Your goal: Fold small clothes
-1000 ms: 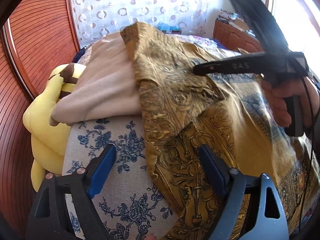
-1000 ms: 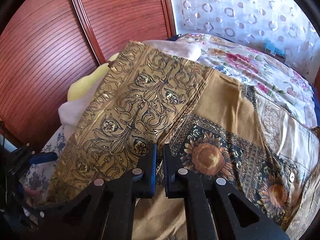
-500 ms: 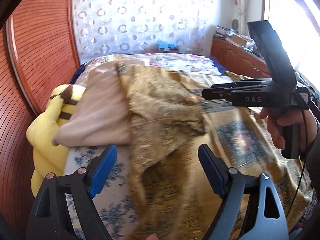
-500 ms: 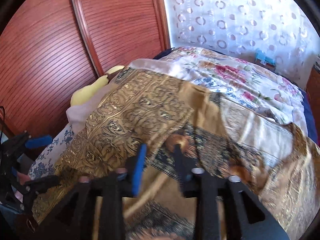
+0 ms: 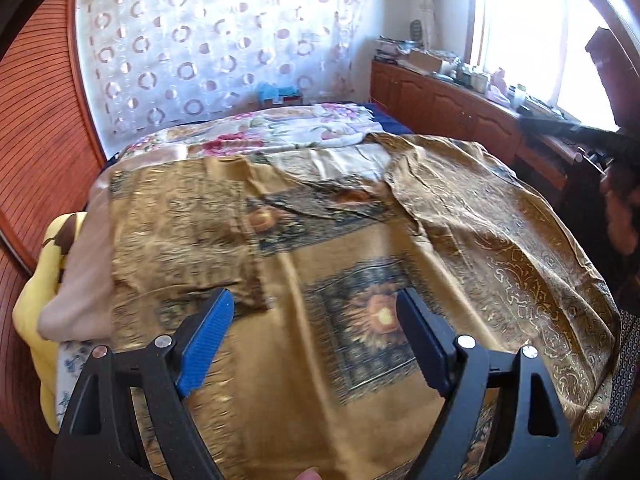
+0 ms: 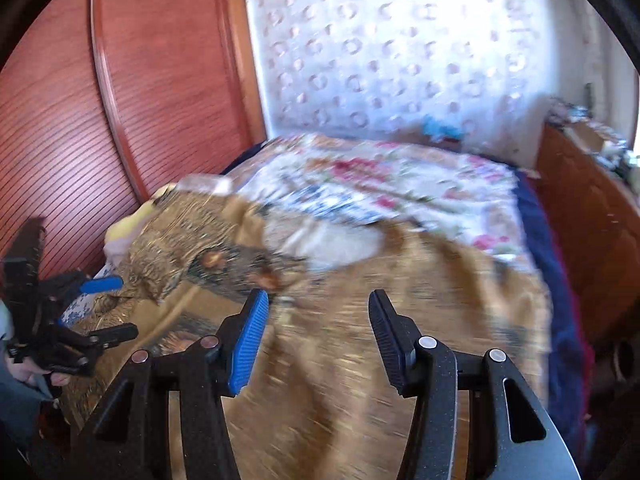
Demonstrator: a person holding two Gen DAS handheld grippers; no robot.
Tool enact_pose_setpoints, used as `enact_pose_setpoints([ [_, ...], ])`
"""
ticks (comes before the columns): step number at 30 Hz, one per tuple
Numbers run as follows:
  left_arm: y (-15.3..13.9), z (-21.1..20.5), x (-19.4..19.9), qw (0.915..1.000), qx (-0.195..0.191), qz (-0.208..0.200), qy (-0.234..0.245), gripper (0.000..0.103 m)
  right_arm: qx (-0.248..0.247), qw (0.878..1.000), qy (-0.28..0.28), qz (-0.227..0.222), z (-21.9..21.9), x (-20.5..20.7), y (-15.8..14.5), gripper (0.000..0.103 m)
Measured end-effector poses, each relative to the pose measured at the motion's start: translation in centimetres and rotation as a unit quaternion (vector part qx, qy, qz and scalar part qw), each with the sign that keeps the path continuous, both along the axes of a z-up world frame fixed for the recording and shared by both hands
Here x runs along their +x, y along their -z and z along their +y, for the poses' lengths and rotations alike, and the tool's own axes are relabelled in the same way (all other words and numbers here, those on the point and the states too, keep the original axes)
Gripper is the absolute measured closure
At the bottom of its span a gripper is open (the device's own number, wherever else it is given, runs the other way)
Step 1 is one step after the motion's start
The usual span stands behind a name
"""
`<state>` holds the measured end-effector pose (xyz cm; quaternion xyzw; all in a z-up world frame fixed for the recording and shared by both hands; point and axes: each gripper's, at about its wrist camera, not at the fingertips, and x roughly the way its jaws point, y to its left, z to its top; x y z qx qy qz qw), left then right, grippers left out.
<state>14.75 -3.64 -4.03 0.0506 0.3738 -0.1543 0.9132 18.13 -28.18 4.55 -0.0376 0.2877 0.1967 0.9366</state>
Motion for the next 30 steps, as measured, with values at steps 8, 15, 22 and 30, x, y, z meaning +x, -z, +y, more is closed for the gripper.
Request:
enact_pose_setpoints([
  [8, 1.5, -2.4, 1.4, 0.9997, 0.005, 0.025, 0.005, 0.018, -0.020, 0.996, 0.087, -0.013, -6.3, -6.0, -1.5, 0.025],
  [15, 2.1, -4.9, 1.6, 0.9988, 0.018, 0.039, 0.025, 0.018, 0.002, 0.988, 0.140, 0.066, -9.1, -6.0, 5.2, 0.025],
  [22, 2.9, -6.7, 1.9, 0.9975, 0.036, 0.048, 0.036, 0.018, 0.047, 0.976, 0.160, 0.142, -10.5, -6.2, 11.4, 0.036],
  [30, 4.3, -7.5, 2.1, 0.9964, 0.045, 0.061, 0.037, 0.018, 0.076, 0.972, 0.141, 0.169, -9.2, -7.8, 13.4, 0.068],
])
